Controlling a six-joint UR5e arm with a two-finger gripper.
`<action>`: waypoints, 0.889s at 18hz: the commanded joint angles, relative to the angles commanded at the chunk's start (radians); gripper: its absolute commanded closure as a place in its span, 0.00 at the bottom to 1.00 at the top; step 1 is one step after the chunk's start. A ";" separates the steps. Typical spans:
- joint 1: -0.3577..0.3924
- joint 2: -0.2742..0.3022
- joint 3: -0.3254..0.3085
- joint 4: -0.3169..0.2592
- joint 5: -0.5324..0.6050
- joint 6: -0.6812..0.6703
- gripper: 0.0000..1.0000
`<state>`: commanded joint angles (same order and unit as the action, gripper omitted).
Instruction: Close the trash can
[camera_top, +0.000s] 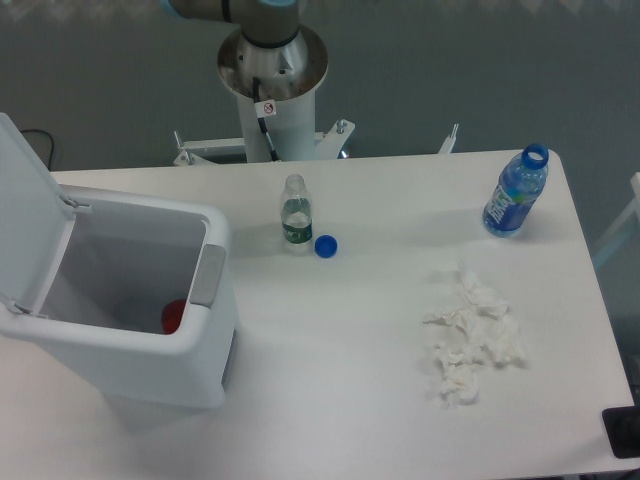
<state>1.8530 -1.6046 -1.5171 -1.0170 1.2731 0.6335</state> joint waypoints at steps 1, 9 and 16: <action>0.002 0.002 0.000 -0.002 0.000 0.000 0.00; 0.077 0.008 -0.003 -0.002 0.072 -0.003 0.00; 0.167 0.009 -0.017 -0.002 0.074 -0.003 0.00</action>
<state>2.0201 -1.5953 -1.5340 -1.0186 1.3468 0.6305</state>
